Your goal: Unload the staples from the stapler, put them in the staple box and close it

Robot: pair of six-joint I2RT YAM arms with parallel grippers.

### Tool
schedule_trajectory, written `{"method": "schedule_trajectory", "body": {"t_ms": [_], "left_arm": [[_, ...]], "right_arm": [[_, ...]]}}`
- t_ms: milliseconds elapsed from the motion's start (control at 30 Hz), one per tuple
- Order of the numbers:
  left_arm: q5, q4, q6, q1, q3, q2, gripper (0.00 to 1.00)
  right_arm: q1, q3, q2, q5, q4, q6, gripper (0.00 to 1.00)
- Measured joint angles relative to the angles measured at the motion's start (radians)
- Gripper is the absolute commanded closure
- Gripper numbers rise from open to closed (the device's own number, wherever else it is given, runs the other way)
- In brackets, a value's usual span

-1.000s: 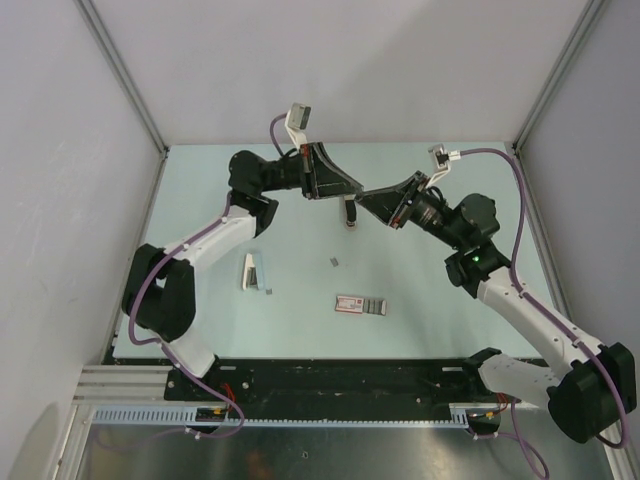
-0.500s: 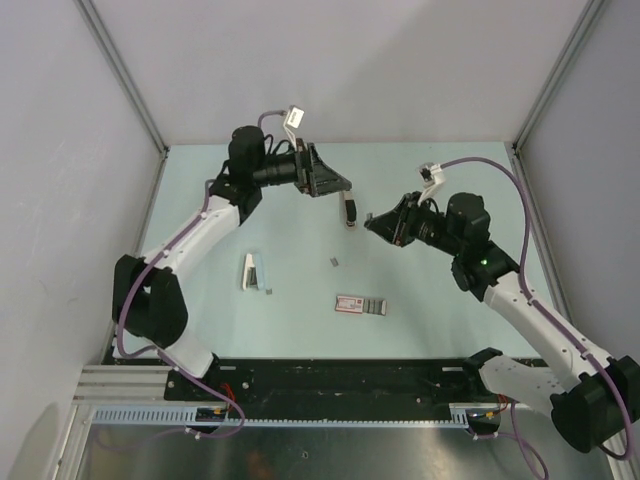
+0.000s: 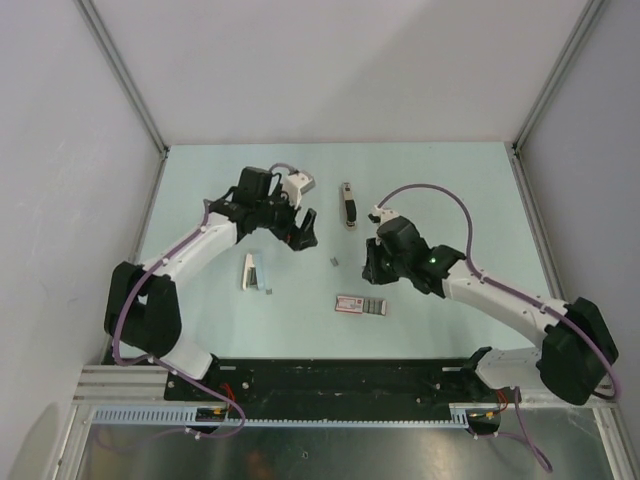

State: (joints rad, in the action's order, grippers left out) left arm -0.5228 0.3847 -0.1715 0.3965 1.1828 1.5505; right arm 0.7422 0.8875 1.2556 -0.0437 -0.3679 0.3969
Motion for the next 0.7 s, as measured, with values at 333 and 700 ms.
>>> {"method": "schedule_trajectory", "body": {"t_ms": [333, 700], "left_arm": [[0.05, 0.041, -0.177, 0.041, -0.075, -0.027, 0.03], [0.05, 0.045, -0.23, 0.053, -0.119, -0.057, 0.07]], "right_arm": [[0.209, 0.011, 0.166, 0.362, -0.188, 0.324, 0.96], [0.333, 0.013, 0.231, 0.513, -0.24, 0.579, 0.95]]}}
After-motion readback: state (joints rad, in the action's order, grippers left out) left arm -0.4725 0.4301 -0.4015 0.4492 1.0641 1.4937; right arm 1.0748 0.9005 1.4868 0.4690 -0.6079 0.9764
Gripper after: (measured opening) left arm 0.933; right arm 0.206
